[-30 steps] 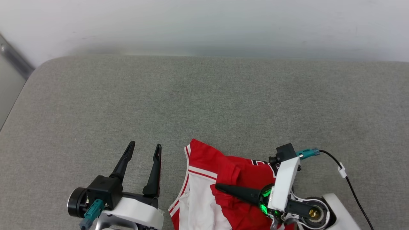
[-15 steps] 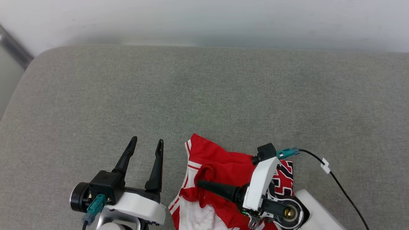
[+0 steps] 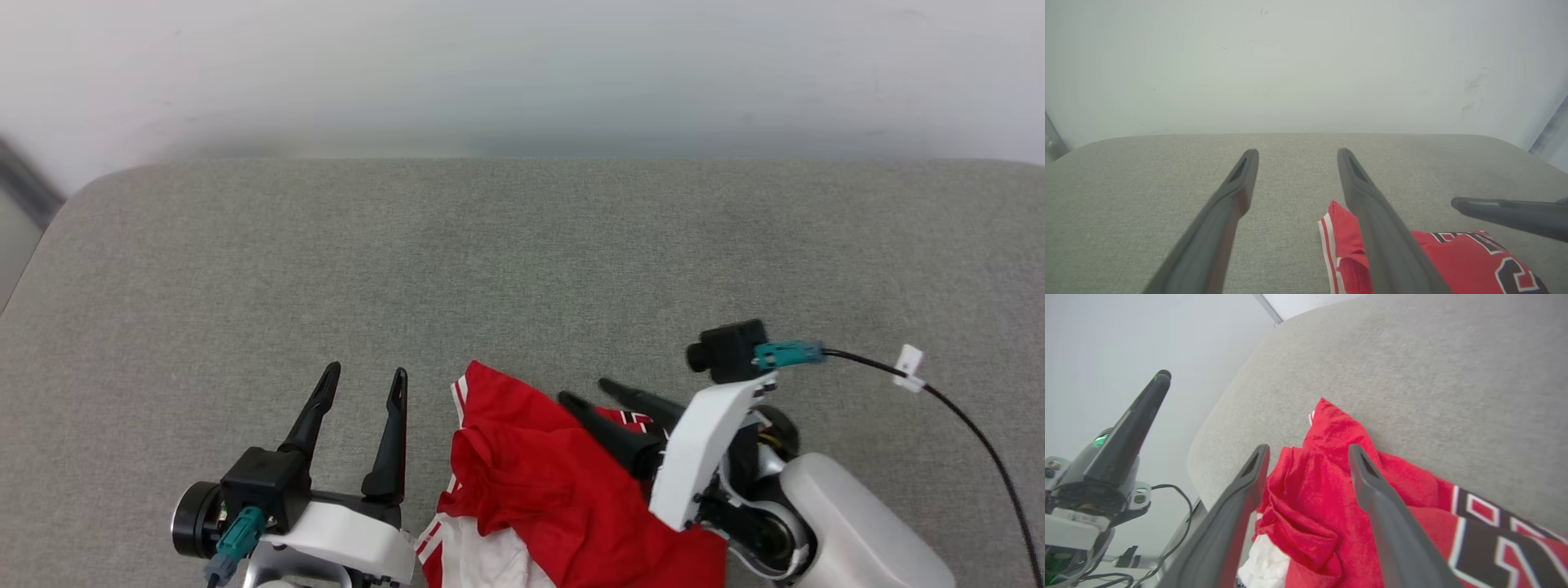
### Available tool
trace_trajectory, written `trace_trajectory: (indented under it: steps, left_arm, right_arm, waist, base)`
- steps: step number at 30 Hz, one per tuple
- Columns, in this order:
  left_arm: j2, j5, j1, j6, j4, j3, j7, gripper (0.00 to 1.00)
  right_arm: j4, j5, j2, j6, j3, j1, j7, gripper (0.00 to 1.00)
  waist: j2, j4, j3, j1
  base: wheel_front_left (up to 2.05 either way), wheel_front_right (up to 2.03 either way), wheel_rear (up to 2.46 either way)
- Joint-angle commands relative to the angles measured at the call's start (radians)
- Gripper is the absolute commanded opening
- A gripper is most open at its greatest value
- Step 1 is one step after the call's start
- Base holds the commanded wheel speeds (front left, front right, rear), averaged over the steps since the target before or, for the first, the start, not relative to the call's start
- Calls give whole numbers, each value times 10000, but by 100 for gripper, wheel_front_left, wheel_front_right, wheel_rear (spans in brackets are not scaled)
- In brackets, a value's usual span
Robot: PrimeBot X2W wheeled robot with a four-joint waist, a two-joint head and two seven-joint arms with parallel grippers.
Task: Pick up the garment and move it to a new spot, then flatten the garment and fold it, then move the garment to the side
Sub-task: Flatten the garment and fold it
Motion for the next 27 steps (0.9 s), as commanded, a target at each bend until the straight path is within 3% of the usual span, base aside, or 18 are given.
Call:
trace_trajectory:
  steps: [1,8,16,20,27]
  left_arm:
    - [32,-25,151,58,0,35,-52,100]
    - [73,-11,311,223,4,222,-58,100]
    - [153,30,617,454,54,558,-72,100]
    - [212,58,818,511,99,692,-76,100]
    - [268,114,1176,560,203,840,-79,100]
  right_arm:
    - [-11,-464,-192,0,-295,167,-339,100]
    - [-275,-3768,-522,0,-3012,1185,-1744,100]
    - [-2299,-6667,162,0,-6481,3117,-2413,100]
    - [-3455,-7462,570,0,-7123,3927,-2635,100]
    - [-4795,-8086,1015,0,-6907,5101,-2894,100]
  waist:
    - [-1,-105,-65,0]
    - [-1,-415,-205,0]
    - [-1,-703,-491,0]
    - [-1,-797,-739,0]
    - [-1,-896,-1130,0]
  base:
    - [0,0,0]
    - [0,0,0]
    - [0,0,0]
    - [0,0,0]
    - [0,0,0]
